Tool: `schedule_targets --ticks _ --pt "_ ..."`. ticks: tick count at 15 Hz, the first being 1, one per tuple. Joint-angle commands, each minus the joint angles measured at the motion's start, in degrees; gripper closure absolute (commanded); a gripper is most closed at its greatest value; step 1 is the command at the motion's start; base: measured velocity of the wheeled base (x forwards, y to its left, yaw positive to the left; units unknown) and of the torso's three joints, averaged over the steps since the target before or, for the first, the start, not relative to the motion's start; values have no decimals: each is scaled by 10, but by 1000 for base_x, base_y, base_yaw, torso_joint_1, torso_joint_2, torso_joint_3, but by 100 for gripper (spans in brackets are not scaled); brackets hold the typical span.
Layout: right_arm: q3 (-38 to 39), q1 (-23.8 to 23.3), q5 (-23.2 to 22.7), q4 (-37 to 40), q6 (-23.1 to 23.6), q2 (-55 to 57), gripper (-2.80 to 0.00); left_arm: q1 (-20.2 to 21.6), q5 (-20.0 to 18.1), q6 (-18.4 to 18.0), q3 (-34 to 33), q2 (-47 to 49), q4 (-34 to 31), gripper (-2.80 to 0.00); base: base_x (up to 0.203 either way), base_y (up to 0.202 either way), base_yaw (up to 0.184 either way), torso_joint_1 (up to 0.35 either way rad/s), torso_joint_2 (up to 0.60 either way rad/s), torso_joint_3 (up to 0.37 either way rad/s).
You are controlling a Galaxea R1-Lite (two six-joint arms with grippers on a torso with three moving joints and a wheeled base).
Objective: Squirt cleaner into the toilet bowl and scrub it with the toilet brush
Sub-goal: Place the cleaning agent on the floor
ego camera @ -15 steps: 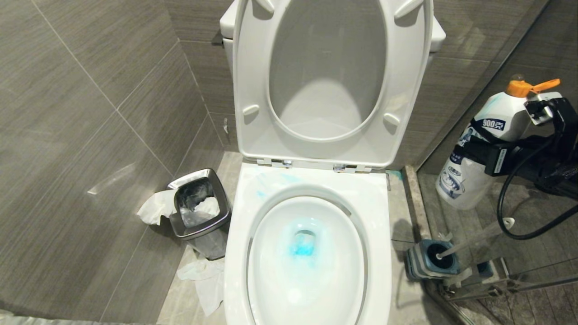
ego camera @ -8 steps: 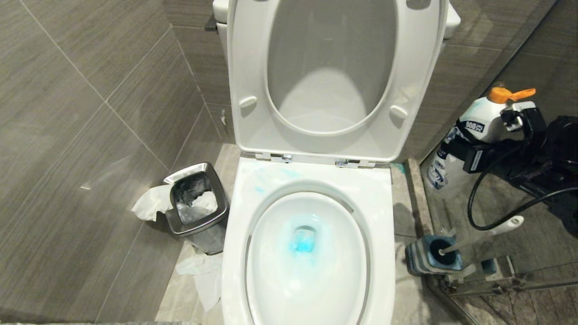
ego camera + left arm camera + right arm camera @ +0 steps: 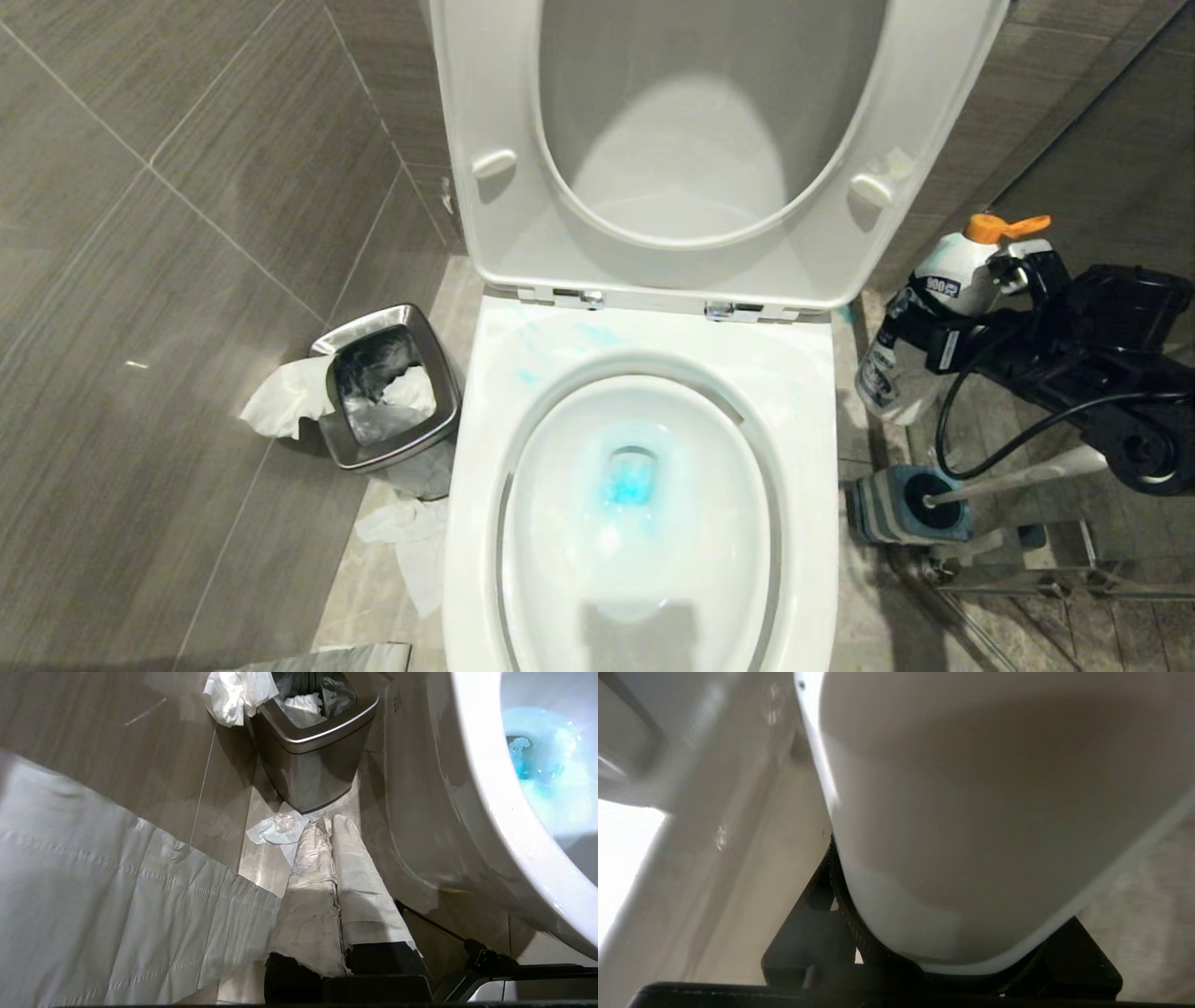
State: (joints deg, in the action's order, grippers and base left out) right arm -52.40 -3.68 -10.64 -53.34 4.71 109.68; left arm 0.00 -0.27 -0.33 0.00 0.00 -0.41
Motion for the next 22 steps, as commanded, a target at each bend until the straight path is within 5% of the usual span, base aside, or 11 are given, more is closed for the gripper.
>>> schedule_targets --ticks 1,12,19,22 --pt "-6 5 -3 -3 1 15 0 0 0 0 -1 1 0 0 0 0 0 2 -4 -196" --pt "-70 7 -14 -67 32 93 0 0 -1 0 -1 1 -1 0 0 0 0 1 1 -194" --pt "-122 16 -15 -71 26 142 0 0 -1 -1 -1 0 -1 0 0 0 0 1 1 -20" --pt "-147 24 -15 -133 26 195 0 0 -2 -1 -1 1 -1 0 0 0 0 0 0 0"
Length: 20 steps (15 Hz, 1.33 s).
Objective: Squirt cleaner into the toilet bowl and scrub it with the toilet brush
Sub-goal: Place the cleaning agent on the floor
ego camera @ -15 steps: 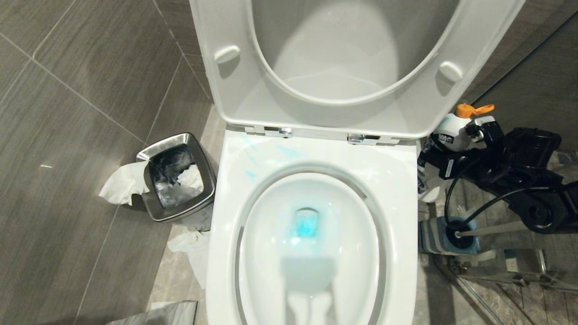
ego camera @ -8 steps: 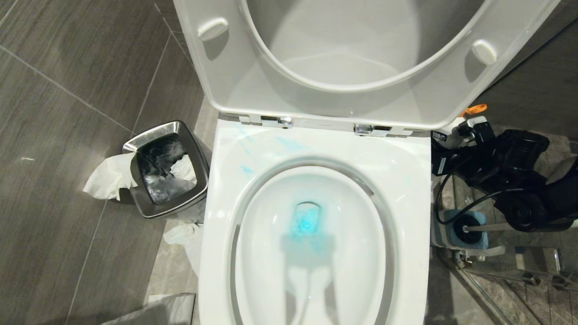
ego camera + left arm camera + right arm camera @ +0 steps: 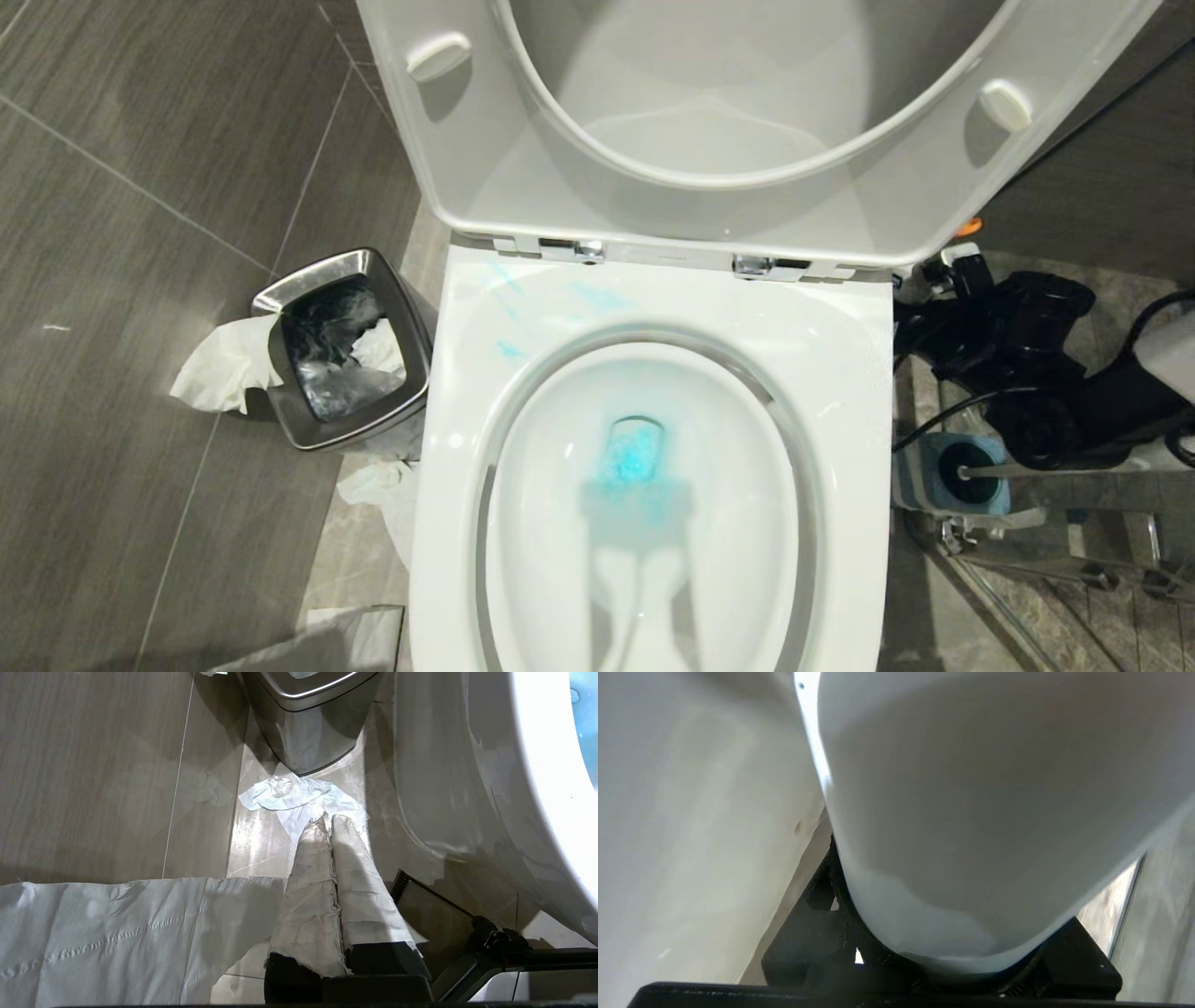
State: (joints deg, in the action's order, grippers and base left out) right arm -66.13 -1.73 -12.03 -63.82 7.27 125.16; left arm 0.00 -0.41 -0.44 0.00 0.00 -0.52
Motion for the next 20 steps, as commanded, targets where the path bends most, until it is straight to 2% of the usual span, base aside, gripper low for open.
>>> schedule_targets --ticks 1,4,8,20 --pt "-13 7 -1 -56 1 59 0 0 0 0 -1 1 0 0 0 0 0 0 0 0" --pt "-37 9 -1 -116 0 97 0 0 0 0 -1 0 0 0 0 0 0 0 0 0" --pt "-74 18 1 -156 -1 141 0 0 0 -1 -1 1 1 0 0 0 0 0 0 0" --pt "-135 21 1 -160 -5 193 0 0 0 -4 -2 1 1 0 0 0 0 0 1 -17"
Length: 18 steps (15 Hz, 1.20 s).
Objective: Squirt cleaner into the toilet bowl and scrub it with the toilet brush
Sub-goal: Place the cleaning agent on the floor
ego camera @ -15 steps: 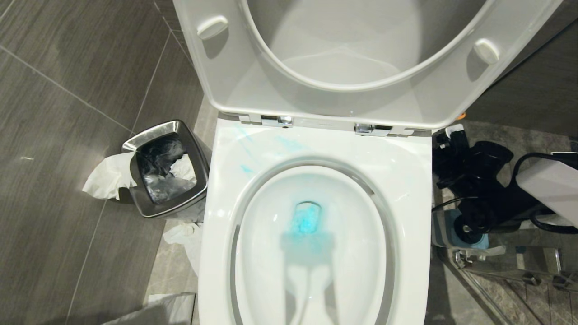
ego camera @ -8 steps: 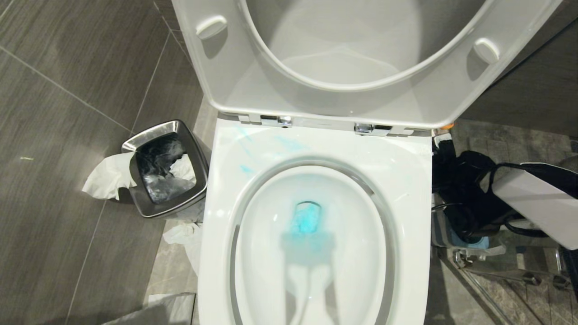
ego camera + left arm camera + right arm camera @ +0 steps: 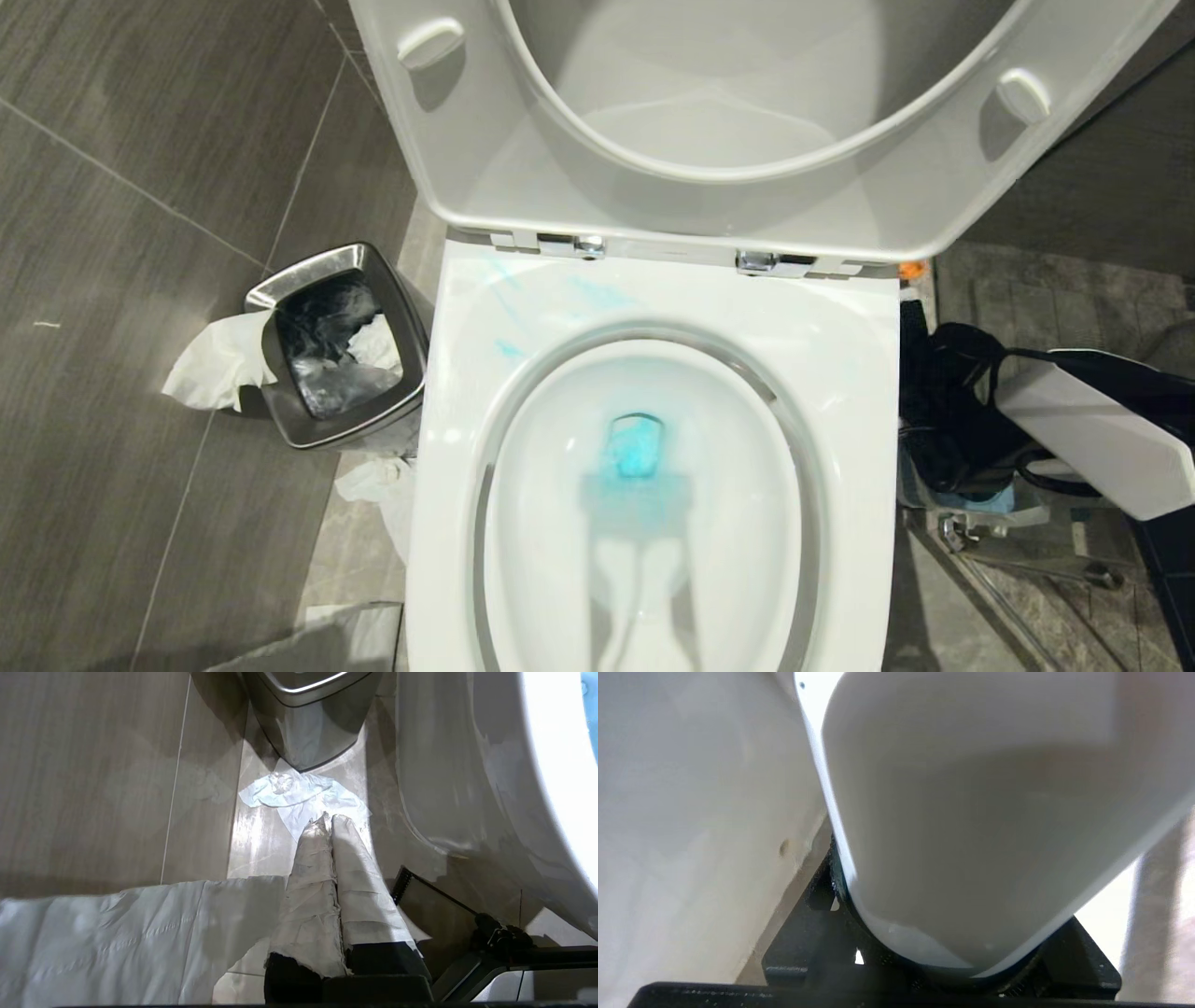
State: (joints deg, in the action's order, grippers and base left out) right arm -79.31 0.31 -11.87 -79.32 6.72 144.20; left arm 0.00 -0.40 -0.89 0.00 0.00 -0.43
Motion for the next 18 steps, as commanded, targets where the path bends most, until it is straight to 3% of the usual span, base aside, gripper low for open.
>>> schedule_targets --ticks 1,16,17,18 --pt "-4 0 -1 -5 0 3 0 0 1 0 -1 1 0 0 0 0 0 -5 3 -149" --pt "-27 5 3 -6 -3 3 0 0 0 -2 -1 1 0 0 0 0 0 1 1 -31" --pt "-27 6 3 -6 -2 3 -280 0 0 -1 -1 0 0 0 0 0 0 0 0 0" --pt "-27 7 4 -6 -2 3 -280 0 0 -1 -1 0 0 0 0 0 0 0 0 0"
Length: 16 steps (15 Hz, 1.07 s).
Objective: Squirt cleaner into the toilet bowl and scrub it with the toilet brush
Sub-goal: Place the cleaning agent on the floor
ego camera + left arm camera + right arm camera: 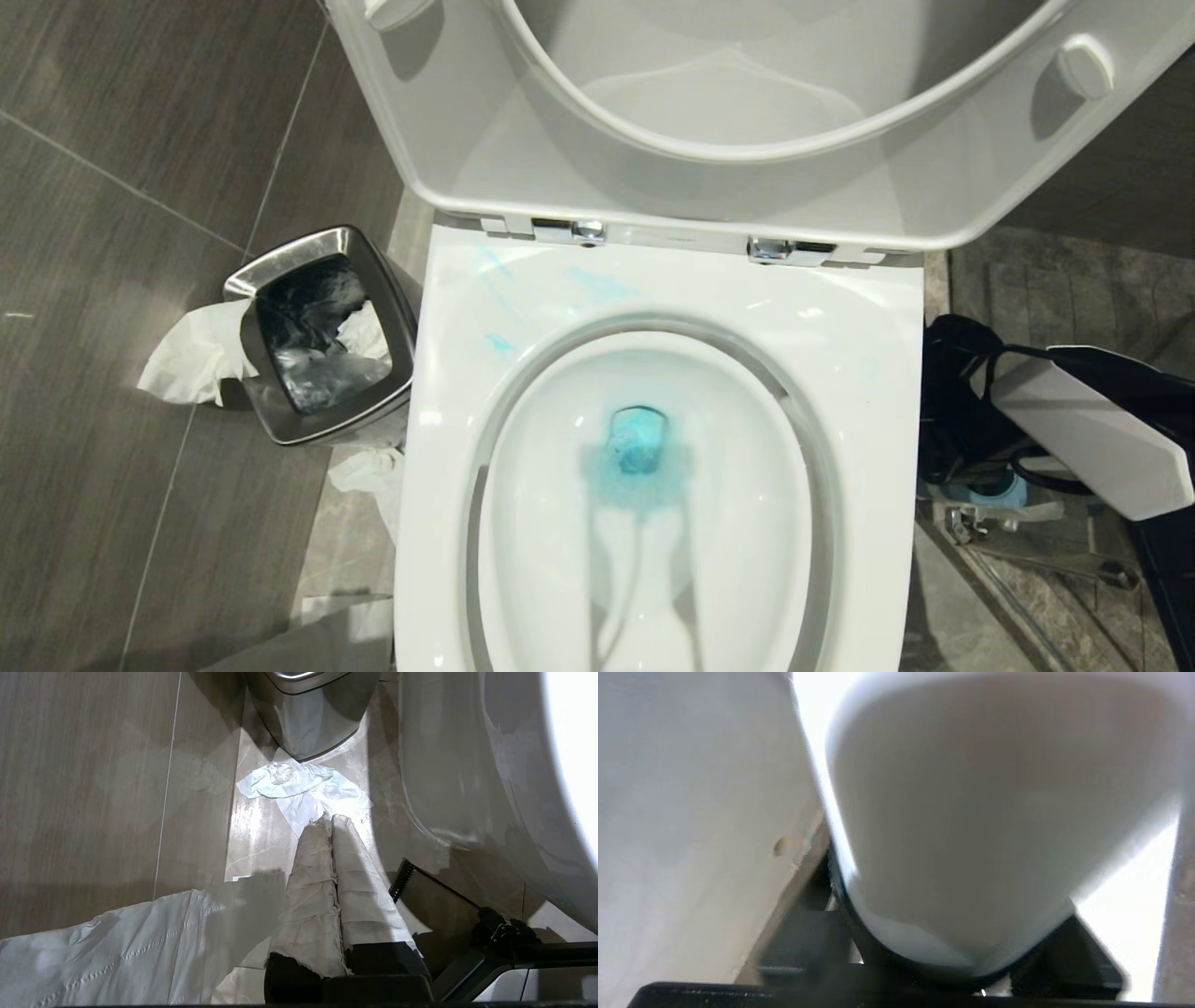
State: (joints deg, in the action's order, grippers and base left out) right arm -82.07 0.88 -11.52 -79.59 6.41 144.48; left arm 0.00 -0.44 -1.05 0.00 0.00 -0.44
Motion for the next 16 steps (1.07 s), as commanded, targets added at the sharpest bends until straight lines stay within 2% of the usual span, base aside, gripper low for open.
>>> schedule_targets --ticks 1,11,16 --pt "0 2 -1 -3 1 0 -280 0 0 0 -1 0 0 0 0 0 0 0 0 0" --pt "63 6 -3 0 -2 -30 -280 0 0 0 -1 1 0 0 0 0 0 0 0 0" --pt "158 17 -5 -6 -38 -77 -280 0 -1 -3 -1 1 0 0 0 0 0 0 0 0"
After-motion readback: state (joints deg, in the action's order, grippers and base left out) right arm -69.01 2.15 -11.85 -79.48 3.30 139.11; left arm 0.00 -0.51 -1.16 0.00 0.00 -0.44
